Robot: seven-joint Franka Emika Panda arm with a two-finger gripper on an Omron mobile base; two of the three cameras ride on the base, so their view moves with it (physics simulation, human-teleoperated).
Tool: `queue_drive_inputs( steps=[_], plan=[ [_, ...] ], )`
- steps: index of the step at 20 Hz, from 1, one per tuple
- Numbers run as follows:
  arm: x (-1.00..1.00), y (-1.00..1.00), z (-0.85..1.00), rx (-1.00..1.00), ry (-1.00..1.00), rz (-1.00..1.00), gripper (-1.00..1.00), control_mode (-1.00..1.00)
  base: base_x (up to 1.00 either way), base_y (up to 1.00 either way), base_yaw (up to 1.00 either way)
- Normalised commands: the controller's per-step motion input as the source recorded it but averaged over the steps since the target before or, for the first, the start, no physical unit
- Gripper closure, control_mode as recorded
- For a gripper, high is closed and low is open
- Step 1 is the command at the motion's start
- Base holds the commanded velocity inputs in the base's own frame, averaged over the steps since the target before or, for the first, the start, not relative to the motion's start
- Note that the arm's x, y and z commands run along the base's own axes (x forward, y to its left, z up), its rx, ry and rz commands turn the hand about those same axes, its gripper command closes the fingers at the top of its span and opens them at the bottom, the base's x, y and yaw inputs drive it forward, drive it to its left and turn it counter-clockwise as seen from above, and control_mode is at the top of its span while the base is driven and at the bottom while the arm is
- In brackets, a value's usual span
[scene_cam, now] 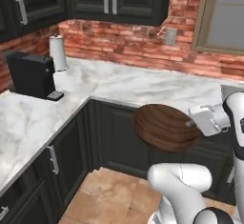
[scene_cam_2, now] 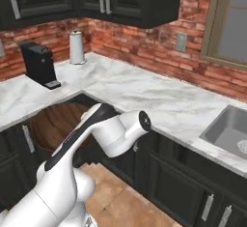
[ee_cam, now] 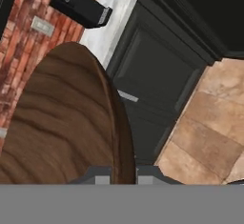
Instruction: Pick the cup and bowl from the counter and place them on the counter next to the sink.
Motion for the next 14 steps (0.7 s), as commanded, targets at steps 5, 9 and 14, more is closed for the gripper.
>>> queue_drive_inputs(
  steps=[5, 9, 14],
  plan=[
    [0.00, 0.00, 0.00, 0.00, 0.00, 0.00, 1.00, 1.00, 0.01, 0.55, -0.57],
    [0.00, 0.00, 0.00, 0.00, 0.00, 0.00, 1.00, 1.00, 0.09, 0.19, -0.58],
    [0.00, 0.00, 0.00, 0.00, 0.00, 0.00, 1.00, 1.00, 0.16, 0.00, -0.49]
  ],
)
